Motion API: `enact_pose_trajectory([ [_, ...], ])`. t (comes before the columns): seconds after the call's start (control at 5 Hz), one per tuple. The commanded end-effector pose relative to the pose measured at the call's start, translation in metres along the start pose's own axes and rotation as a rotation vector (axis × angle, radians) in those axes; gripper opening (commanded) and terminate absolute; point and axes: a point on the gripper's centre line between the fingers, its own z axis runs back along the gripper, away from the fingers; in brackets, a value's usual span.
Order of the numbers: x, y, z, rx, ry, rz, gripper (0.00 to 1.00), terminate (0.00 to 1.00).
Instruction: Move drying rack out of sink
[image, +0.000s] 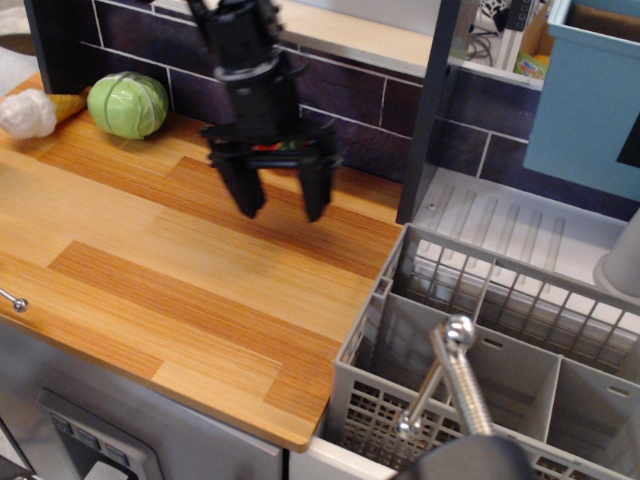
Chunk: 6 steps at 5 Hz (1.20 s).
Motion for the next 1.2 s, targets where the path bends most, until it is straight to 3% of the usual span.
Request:
enact_pose_trajectory([
  [0.0, -0.026, -0.089, 0.021, -0.104, -0.078, -0.017, 1.0, 0.0],
  [0.4, -0.028, -0.151, -0.021, -0.013, -0.08, 0.007, 1.0, 0.0],
  [0.6, -0.019, -0.161, -0.033, -0.002, -0.108, 0.011, 1.0, 0.0],
  [1.0, -0.012, -0.163, -0.065, 0.08, -0.103, -0.012, 1.0, 0.0],
])
